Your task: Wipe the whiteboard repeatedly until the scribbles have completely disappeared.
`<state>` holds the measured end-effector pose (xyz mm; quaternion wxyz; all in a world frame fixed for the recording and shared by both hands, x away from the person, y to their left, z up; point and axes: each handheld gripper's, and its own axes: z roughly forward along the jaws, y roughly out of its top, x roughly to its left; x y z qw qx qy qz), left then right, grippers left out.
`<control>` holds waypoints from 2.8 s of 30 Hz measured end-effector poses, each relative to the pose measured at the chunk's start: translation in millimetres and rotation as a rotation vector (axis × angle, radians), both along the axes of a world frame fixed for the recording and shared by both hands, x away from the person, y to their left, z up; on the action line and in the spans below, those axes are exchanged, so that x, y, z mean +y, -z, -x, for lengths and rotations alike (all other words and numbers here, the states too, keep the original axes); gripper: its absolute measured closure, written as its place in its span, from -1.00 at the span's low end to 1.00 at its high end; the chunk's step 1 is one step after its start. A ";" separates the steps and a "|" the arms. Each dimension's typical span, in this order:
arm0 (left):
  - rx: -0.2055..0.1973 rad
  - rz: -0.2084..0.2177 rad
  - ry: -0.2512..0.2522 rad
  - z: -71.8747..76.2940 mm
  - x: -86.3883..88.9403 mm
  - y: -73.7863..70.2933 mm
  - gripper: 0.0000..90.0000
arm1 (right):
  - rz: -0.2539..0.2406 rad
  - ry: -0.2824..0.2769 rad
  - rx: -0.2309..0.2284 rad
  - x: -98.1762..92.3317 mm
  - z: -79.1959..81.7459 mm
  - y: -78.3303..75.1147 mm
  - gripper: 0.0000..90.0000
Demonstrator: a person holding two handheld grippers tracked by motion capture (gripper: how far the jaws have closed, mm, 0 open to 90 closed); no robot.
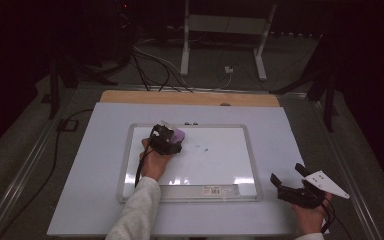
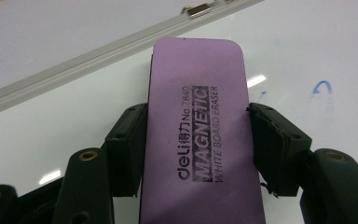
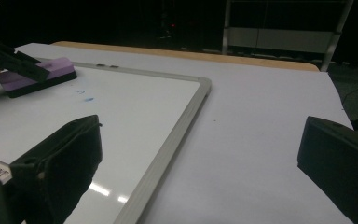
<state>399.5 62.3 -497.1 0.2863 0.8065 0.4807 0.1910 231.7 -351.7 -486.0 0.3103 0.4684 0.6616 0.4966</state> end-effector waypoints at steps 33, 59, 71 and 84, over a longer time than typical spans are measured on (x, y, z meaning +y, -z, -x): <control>-0.002 -0.033 0.009 -2.6 -6.2 -1.6 -0.07 | -0.003 0.006 -0.002 -2.6 1.7 -0.9 -1.00; 0.005 -0.025 0.137 4.6 -58.0 -2.4 -0.07 | -0.008 0.006 -0.001 -3.8 2.1 -0.9 -0.99; 0.024 0.005 0.113 2.3 -56.0 -2.0 -0.07 | -0.004 0.004 0.001 -3.1 1.7 -0.5 -0.99; 0.011 -0.011 0.200 16.0 -73.4 -2.3 -0.07 | -0.005 0.008 -0.002 -3.9 2.7 -1.1 -0.99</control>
